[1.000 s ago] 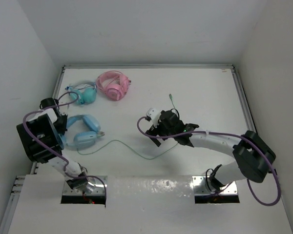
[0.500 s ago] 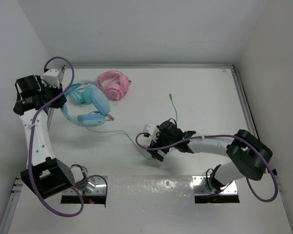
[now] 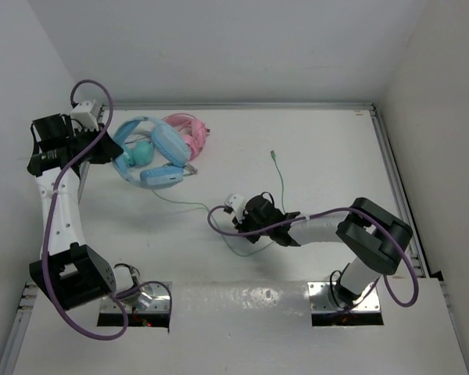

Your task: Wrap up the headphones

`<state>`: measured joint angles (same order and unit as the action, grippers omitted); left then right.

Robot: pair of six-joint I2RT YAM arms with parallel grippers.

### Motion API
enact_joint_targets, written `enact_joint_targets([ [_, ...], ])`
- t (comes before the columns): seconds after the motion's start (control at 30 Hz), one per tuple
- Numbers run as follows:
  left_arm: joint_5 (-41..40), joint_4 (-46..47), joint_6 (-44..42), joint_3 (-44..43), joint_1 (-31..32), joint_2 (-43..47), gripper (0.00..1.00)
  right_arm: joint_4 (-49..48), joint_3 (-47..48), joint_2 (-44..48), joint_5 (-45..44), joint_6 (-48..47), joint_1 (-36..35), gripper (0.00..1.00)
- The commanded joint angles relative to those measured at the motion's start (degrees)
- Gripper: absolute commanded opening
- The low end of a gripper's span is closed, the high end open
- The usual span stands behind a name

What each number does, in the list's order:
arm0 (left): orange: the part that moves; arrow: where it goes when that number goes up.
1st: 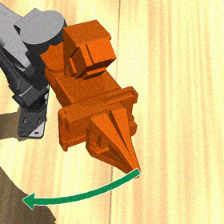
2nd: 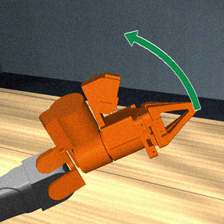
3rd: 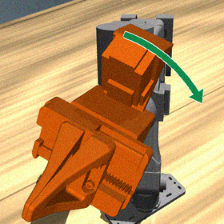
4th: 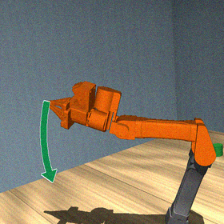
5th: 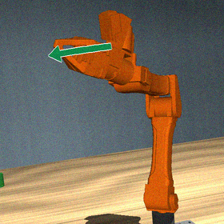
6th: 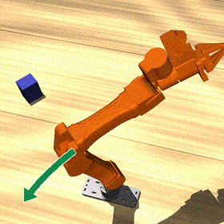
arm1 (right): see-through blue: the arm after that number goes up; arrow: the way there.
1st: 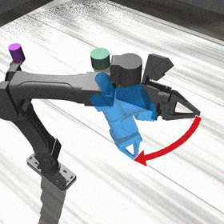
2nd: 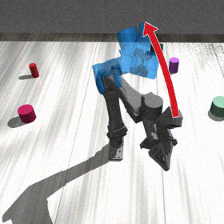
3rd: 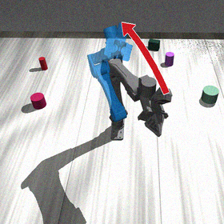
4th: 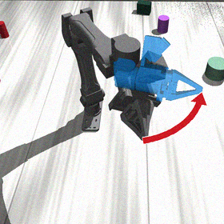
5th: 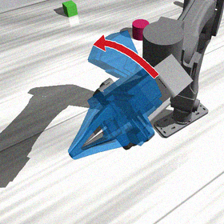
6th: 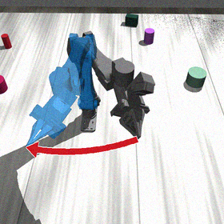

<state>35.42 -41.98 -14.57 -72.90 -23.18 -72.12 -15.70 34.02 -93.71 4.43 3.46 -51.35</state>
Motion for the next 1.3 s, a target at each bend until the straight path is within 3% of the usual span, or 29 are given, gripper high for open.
enact_joint_targets([
  [0.0, 8.25, 8.83, 11.64, -3.12, 0.50, 0.40, 0.00, 0.77, -3.07, 0.97, -3.55, 2.86, -1.03, 0.00],
  [0.03, 8.52, 10.84, 12.80, -3.21, 0.76, 0.31, 0.00, 1.20, -3.08, 1.68, -3.81, 3.12, -1.12, 0.00],
  [0.1, 7.39, 13.48, 14.65, -3.82, 1.29, 0.05, 0.00, 2.25, -2.56, 4.22, -4.25, 2.78, -1.12, 0.17],
  [0.17, 5.02, 14.46, 17.02, -5.75, 2.52, -0.22, 0.00, 2.87, -1.77, 6.16, -4.25, 2.16, -1.12, 0.40],
  [0.23, 4.75, 15.34, 17.82, -8.46, 3.14, -0.39, 0.00, 1.74, -0.62, 8.97, -5.12, 1.90, -1.12, 0.51],
  [0.27, 4.31, 15.35, 18.60, -9.44, 4.01, -0.65, 0.00, -1.49, -0.53, 9.68, -5.48, 2.25, -1.12, 0.69],
  [0.33, 4.22, 15.61, 19.49, -12.59, 5.24, -0.92, 0.00, -10.60, -2.02, 10.30, -5.31, 2.43, -1.12, 0.82],
  [0.37, 4.31, 15.52, 20.27, -13.66, 5.68, -1.44, 0.00, -13.45, -2.55, 9.87, -4.70, 2.16, -1.12, 0.94],
  [0.47, 4.92, 14.56, 21.42, -17.69, 6.22, -2.76, 0.00, -17.34, -0.90, 4.70, -2.85, 2.07, -1.03, 0.99],
  [0.6, 4.92, 14.82, 22.48, -19.12, 6.30, -3.38, 0.00, -11.98, 7.62, -3.57, 0.84, 4.61, -1.03, 0.99],
  [0.67, 4.66, 14.99, 23.09, -19.03, 6.22, -3.47, 0.00, -12.68, 8.60, -7.34, 0.85, 6.11, -1.03, 0.98],
  [0.77, 4.31, 15.96, 24.05, -18.42, 6.30, -3.56, 0.00, -13.39, 9.66, -10.34, 2.07, 8.84, -1.03, 0.84],
  [0.8, 4.13, 16.48, 24.23, -18.24, 6.30, -3.73, 0.00, -13.65, 10.53, -12.27, 3.82, 10.58, -1.12, 0.74],
  [0.83, 4.04, 16.75, 24.50, -17.98, 6.30, -3.91, 0.00, -14.17, 10.89, -13.15, 5.40, 11.47, -1.03, 0.50],
  [0.93, 3.08, 18.42, 25.99, -16.14, 6.22, -4.52, 0.00, -14.71, 12.64, -15.88, 9.46, 13.84, -1.29, 0.05],
  [0.97, 2.38, 19.03, 26.78, -15.52, 6.30, -4.70, 0.00, -12.53, 14.30, -16.06, 10.24, 14.02, -1.47, 0.00],
  [1.03, 1.06, 20.96, 27.57, -12.81, 6.83, -4.87, 0.00, -8.92, 16.68, -15.63, 10.86, 12.80, -2.87, 0.00],
  [1.27, -13.01, 25.63, 25.21, -5.23, 13.33, -6.89, 0.00, 20.34, 35.85, -13.61, 11.13, -0.29, -12.01, 0.00],
])
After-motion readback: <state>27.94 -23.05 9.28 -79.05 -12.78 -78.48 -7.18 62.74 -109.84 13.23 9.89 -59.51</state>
